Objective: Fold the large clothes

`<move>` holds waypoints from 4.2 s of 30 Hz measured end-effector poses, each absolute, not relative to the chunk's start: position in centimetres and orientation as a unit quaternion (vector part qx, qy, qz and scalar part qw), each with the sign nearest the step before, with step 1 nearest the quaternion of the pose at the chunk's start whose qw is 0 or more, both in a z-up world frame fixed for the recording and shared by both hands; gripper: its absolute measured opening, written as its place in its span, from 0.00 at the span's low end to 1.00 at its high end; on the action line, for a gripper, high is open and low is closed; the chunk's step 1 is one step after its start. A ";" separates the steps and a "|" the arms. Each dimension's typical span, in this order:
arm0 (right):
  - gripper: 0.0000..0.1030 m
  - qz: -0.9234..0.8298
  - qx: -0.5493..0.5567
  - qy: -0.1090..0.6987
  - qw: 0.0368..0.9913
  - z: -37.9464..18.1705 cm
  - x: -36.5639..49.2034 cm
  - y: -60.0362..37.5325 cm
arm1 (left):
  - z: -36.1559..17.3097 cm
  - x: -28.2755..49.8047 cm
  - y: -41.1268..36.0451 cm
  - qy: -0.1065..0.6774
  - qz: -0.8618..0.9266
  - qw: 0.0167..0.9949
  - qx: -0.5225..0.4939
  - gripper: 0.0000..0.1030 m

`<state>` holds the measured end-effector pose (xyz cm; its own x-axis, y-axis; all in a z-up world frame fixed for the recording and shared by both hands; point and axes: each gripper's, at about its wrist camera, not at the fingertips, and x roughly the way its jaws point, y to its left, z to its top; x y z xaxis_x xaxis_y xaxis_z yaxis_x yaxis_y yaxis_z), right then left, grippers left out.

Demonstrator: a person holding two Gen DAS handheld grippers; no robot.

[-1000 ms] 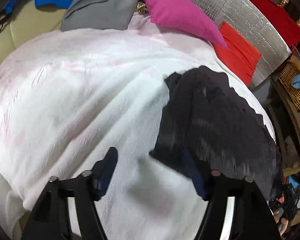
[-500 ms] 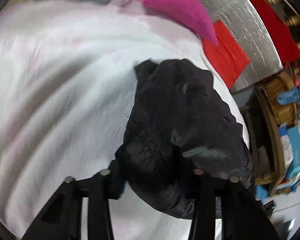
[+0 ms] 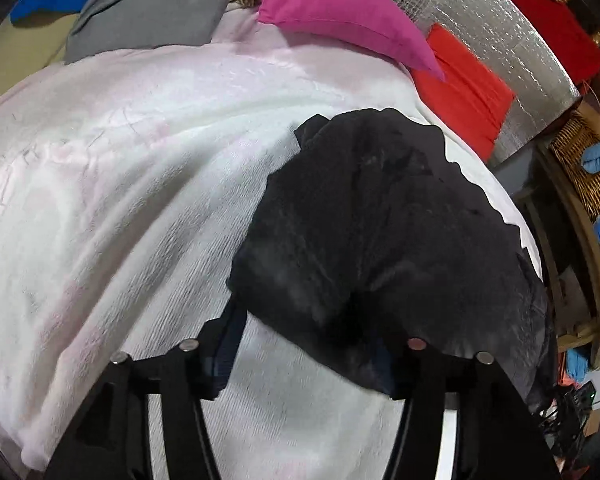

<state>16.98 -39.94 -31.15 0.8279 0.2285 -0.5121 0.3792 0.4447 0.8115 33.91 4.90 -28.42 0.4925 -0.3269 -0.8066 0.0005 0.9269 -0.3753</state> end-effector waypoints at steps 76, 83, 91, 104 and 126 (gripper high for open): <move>0.86 -0.177 0.071 0.144 0.971 -2.9 -7.3 -20.4 | 0.9 -0.1 -1.6 0.109 -0.020 0.991 0.073 0.98; 0.86 -0.185 0.047 0.129 0.973 -2.0 -8.3 -19.0 | 1.6 -1.0 -1.2 0.096 -0.015 0.993 0.065 0.98; 0.86 -0.181 0.038 0.113 0.976 -0.9 -9.3 -18.0 | 2.1 -1.9 -0.5 0.085 -0.014 0.994 0.060 0.98; 0.86 -0.175 0.030 0.105 0.978 0.0 -9.6 -16.6 | 2.1 -2.4 1.1 0.076 -0.009 0.996 0.047 0.98; 0.86 -0.139 0.002 0.166 0.976 -2.8 -4.9 -13.4 | 0.4 -0.8 2.3 0.106 -0.012 0.993 0.054 0.99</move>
